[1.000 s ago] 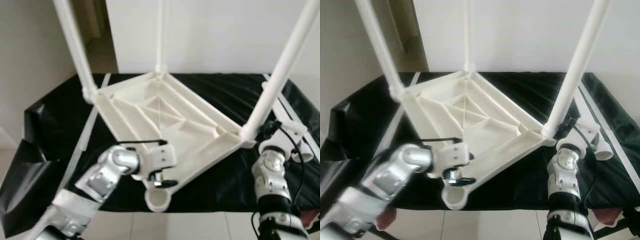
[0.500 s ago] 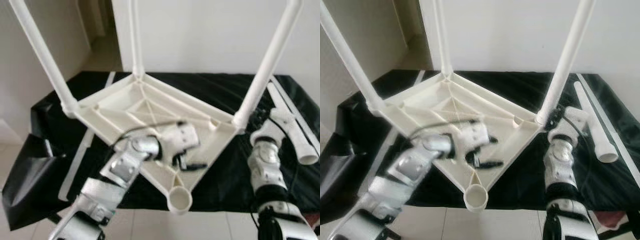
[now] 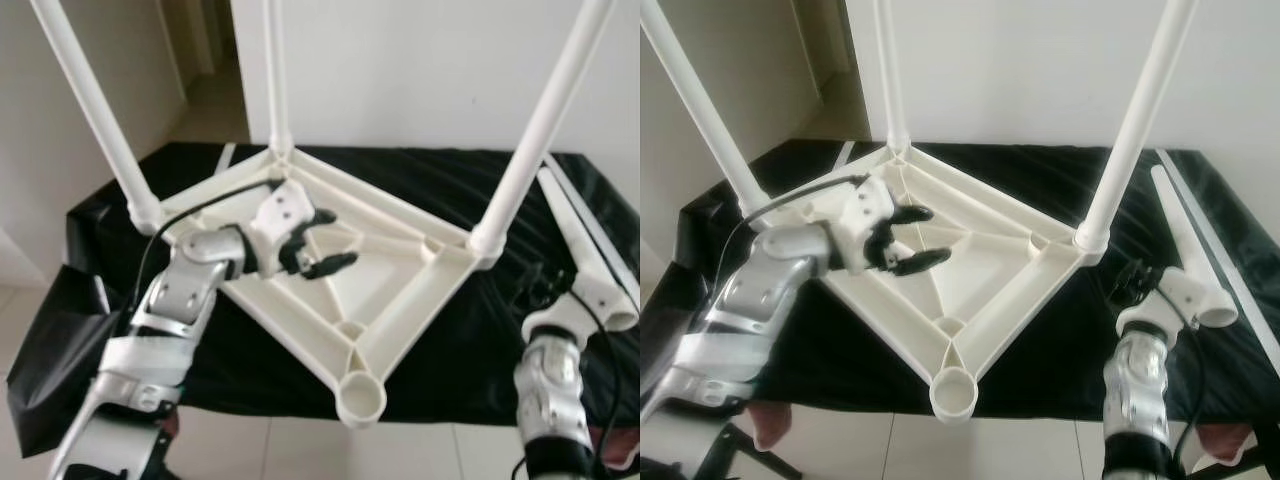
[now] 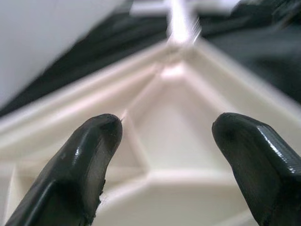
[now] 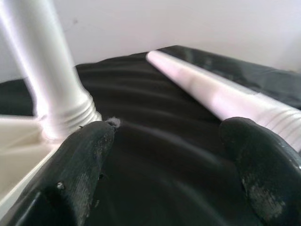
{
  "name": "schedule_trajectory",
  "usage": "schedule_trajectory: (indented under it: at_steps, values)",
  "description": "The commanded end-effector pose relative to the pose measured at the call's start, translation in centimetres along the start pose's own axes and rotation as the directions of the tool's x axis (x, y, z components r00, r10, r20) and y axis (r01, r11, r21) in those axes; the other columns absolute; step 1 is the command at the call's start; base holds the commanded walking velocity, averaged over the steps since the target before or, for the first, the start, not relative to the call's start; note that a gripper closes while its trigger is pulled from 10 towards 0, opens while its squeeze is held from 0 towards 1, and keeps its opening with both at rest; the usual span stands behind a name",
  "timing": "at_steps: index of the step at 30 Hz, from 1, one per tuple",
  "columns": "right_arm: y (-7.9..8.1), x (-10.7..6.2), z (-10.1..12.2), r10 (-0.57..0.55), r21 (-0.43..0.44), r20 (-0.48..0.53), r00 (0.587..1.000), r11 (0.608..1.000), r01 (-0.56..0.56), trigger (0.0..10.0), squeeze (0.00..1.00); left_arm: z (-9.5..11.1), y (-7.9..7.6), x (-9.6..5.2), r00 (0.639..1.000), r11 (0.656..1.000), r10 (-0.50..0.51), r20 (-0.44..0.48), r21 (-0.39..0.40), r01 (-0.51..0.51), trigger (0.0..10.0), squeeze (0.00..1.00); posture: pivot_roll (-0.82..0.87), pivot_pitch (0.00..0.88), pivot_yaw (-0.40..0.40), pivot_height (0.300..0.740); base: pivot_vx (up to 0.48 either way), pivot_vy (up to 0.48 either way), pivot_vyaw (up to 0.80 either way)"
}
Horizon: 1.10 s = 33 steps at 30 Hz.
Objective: Building children table
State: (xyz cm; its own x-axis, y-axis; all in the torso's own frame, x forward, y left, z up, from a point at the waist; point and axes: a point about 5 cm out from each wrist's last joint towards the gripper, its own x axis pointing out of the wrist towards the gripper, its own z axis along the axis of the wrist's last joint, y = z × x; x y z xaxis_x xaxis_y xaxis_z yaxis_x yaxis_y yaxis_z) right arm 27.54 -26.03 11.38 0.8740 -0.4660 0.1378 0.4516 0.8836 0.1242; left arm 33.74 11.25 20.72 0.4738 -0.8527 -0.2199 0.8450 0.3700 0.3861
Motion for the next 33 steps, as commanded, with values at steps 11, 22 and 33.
schedule_trajectory:
  at_steps: [11,22,33]
  values:
    - [0.3,-0.2,1.4,0.079,-0.009,-0.001,0.997,0.997,-0.079,10.0,0.0,-6.4,0.0,-1.7,0.921,0.995,-0.08,-0.381,0.031,0.099,10.0,0.0,0.01,0.0,-0.003,0.74,0.0,0.0,0.0]
    - [0.4,-0.3,2.1,0.099,-0.004,-0.002,0.995,0.995,-0.099,10.0,0.0,-6.6,0.0,-0.3,0.917,0.99,-0.089,-0.389,0.065,0.124,10.0,0.0,0.0,0.0,0.003,0.74,0.0,0.0,0.0]
    - [0.5,-0.2,2.4,0.114,-0.004,-0.013,0.993,0.993,-0.114,10.0,0.0,-6.4,-1.0,1.5,0.905,0.968,-0.177,-0.387,0.097,0.23,10.0,0.0,0.0,0.0,0.0,0.74,0.0,0.0,0.0]
